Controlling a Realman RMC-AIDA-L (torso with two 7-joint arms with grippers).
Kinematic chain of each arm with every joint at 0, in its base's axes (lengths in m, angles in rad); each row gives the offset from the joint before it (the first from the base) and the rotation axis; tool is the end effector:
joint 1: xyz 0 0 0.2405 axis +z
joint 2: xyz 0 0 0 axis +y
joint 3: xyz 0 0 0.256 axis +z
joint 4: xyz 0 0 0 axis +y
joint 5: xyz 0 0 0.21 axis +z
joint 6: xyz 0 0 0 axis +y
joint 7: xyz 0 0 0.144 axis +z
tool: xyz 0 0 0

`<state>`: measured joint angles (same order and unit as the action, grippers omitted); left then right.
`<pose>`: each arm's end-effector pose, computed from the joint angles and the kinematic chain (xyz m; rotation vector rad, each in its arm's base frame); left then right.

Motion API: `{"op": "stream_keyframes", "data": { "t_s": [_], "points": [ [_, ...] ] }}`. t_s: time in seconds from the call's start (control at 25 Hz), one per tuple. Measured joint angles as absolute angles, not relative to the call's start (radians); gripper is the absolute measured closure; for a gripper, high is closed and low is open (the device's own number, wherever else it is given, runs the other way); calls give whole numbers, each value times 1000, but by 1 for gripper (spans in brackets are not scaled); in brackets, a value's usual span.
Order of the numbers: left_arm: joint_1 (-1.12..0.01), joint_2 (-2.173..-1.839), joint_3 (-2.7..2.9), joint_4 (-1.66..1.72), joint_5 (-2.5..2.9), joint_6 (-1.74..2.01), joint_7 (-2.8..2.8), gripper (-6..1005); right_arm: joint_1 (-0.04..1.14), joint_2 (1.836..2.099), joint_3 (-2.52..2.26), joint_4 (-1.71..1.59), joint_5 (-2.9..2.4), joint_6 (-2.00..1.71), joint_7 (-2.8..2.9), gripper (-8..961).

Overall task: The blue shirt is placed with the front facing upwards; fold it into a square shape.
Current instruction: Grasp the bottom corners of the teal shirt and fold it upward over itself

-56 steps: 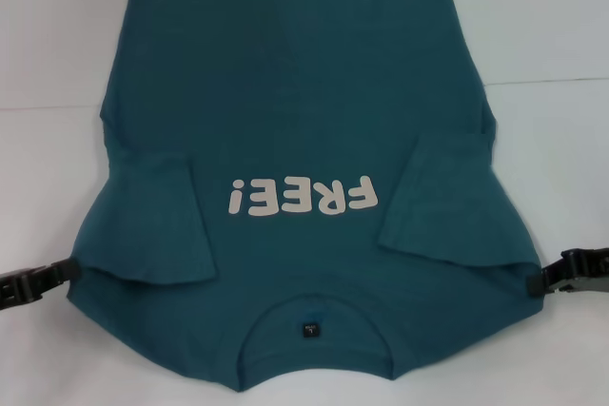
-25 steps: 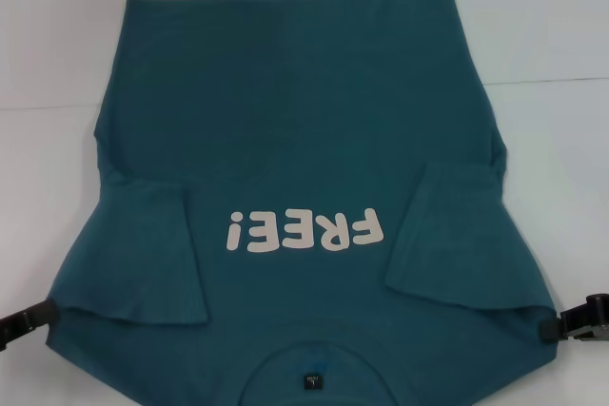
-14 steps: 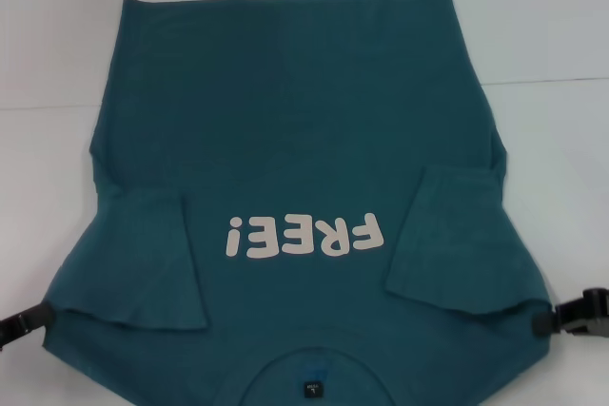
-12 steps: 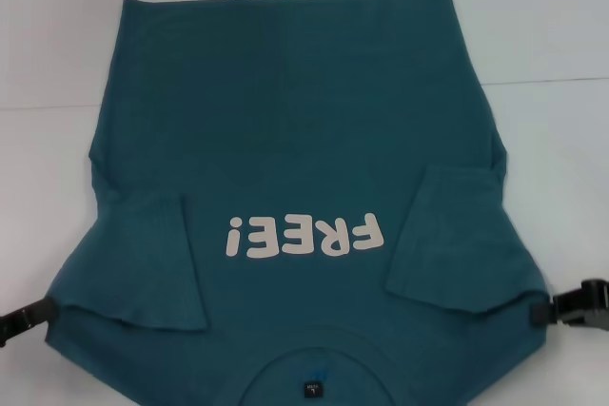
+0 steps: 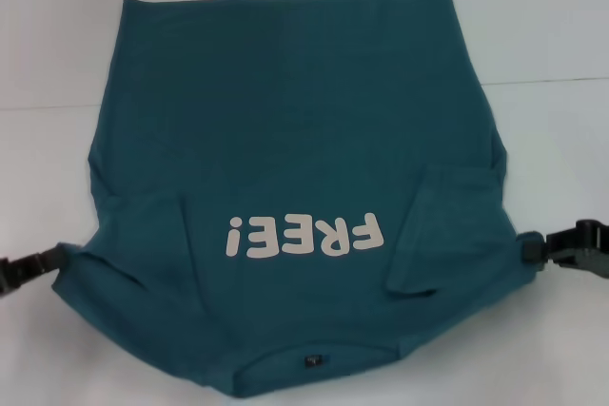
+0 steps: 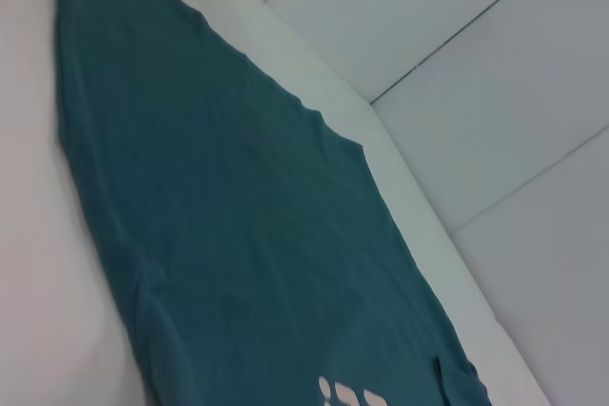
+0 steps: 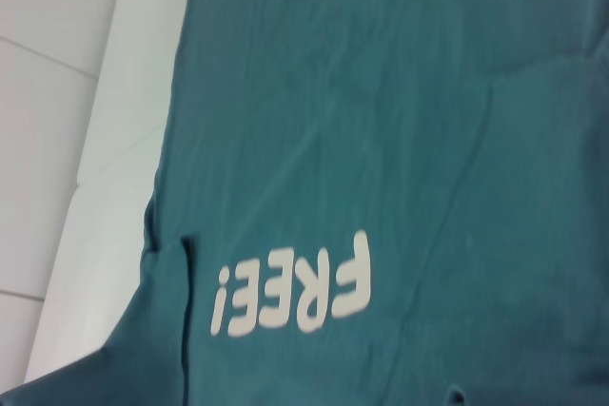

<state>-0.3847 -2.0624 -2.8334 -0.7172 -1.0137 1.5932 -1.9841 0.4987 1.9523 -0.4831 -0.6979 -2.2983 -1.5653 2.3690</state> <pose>-0.3413 0.2895 0.0558 -2.0860 -1.6015 -0.9078 0.3328 0.3225 0.0668 -2.0737 1.9528 0.5590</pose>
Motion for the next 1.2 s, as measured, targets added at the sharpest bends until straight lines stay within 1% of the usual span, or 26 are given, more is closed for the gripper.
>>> {"op": "stream_keyframes", "data": {
  "t_s": [0.36, 0.64, 1.2],
  "points": [
    [-442, -2058, -2833, -699, -1016, 1523, -1999, 1000, 526, 1952, -462, -689, -2287, -1506, 2368, 924],
    [-486, -2040, -2833, -655, -1016, 1465, -1995, 1000, 528, 1951, -453, -688, -2238, -1464, 2368, 923],
    [-513, -2039, -2833, -640, -1056, 1397, -1990, 1000, 538, 1946, -440, -658, -2175, -1399, 2364, 923]
  ]
}}
